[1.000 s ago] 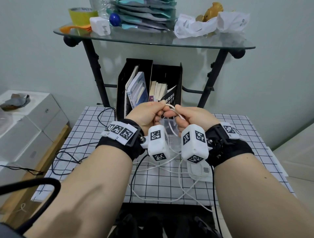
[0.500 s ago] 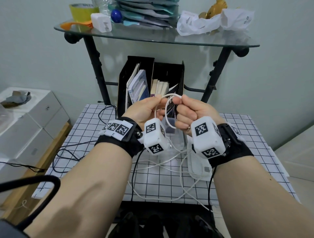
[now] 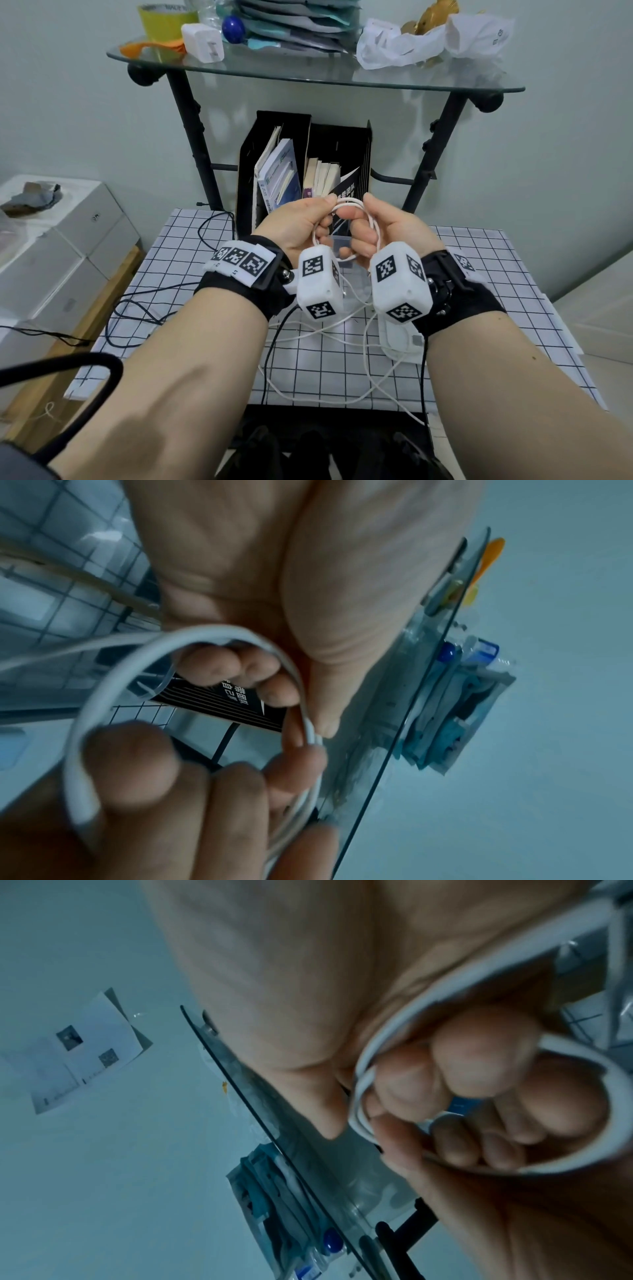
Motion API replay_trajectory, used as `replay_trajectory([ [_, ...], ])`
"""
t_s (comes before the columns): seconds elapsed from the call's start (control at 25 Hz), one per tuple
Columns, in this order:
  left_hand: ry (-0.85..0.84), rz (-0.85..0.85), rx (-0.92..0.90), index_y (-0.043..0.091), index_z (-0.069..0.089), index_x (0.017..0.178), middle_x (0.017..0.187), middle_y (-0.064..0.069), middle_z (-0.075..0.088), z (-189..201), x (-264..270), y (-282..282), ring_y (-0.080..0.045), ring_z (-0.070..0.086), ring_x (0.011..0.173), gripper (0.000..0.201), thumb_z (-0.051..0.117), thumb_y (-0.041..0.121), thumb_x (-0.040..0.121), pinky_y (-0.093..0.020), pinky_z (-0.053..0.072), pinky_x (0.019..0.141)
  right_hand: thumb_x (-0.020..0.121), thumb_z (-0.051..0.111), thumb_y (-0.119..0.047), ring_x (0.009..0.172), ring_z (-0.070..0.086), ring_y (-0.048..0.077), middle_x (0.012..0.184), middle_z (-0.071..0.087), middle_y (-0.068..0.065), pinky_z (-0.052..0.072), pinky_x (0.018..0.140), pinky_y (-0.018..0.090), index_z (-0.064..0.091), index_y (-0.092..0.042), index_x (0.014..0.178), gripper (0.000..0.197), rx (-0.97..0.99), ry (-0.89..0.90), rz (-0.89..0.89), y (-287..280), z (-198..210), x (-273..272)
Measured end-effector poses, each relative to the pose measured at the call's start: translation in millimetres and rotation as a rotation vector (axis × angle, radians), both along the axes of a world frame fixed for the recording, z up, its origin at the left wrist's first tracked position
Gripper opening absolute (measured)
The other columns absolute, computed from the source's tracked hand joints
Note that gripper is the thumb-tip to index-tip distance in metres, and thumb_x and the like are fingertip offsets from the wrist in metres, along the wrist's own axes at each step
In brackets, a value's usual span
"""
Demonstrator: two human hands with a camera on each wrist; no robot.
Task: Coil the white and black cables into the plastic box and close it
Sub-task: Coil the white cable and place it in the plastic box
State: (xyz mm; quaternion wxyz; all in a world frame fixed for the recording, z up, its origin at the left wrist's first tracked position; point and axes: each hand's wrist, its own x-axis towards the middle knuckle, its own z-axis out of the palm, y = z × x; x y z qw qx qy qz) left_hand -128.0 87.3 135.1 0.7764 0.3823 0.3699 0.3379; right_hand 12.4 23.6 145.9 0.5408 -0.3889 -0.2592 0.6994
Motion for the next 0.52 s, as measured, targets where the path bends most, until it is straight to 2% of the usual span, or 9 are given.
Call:
replay_trajectory([
  [0.12, -0.011, -0.017, 0.004, 0.011, 0.06, 0.085, 0.062, 0.0, 0.041, 1, 2, -2, -0.01, 0.032, 0.051, 0.018, 0.054, 0.025, 0.095, -0.022, 0.029, 0.052, 0.103, 0.035, -0.032, 0.03, 0.025, 0.009, 0.039, 0.029, -0.004, 0.025, 0.045, 0.023, 0.056, -0.008, 0.082, 0.038, 0.028, -0.023, -0.027, 1, 0, -3],
  [0.16, -0.026, -0.022, 0.003, 0.01, 0.063, 0.087, 0.062, 0.0, 0.042, 1, 3, -3, -0.009, 0.033, 0.052, 0.02, 0.054, 0.026, 0.095, -0.022, 0.03, 0.052, 0.103, 0.034, -0.033, 0.029, 0.023, 0.008, 0.038, 0.027, -0.005, 0.023, 0.041, 0.021, 0.053, -0.009, 0.079, 0.039, 0.028, 0.004, -0.039, 1, 1, -4],
  [0.28, -0.049, -0.028, 0.007, 0.009, 0.069, 0.088, 0.061, 0.0, 0.046, 1, 5, -5, -0.01, 0.038, 0.053, 0.026, 0.052, 0.026, 0.096, -0.023, 0.036, 0.055, 0.103, 0.031, -0.034, 0.026, 0.022, 0.008, 0.036, 0.026, -0.006, 0.024, 0.033, 0.017, 0.048, -0.012, 0.073, 0.041, 0.023, 0.132, -0.114, 4, 4, -3],
  [0.4, -0.031, -0.055, 0.02, 0.007, 0.07, 0.086, 0.06, -0.001, 0.053, -3, 6, -7, -0.011, 0.046, 0.051, 0.027, 0.051, 0.023, 0.096, -0.024, 0.043, 0.06, 0.102, 0.032, -0.036, 0.028, 0.021, 0.008, 0.037, 0.026, -0.007, 0.018, 0.037, 0.019, 0.047, -0.015, 0.071, 0.04, 0.064, 0.241, -0.23, 6, 10, 6],
  [0.52, 0.019, -0.117, 0.015, 0.005, 0.066, 0.092, 0.061, -0.001, 0.055, -9, 6, -11, -0.01, 0.05, 0.051, 0.023, 0.048, 0.018, 0.098, -0.024, 0.046, 0.061, 0.102, 0.034, -0.035, 0.03, 0.019, 0.01, 0.038, 0.026, -0.006, 0.019, 0.038, 0.018, 0.046, -0.017, 0.069, 0.039, 0.108, 0.309, -0.406, 9, 16, 18],
])
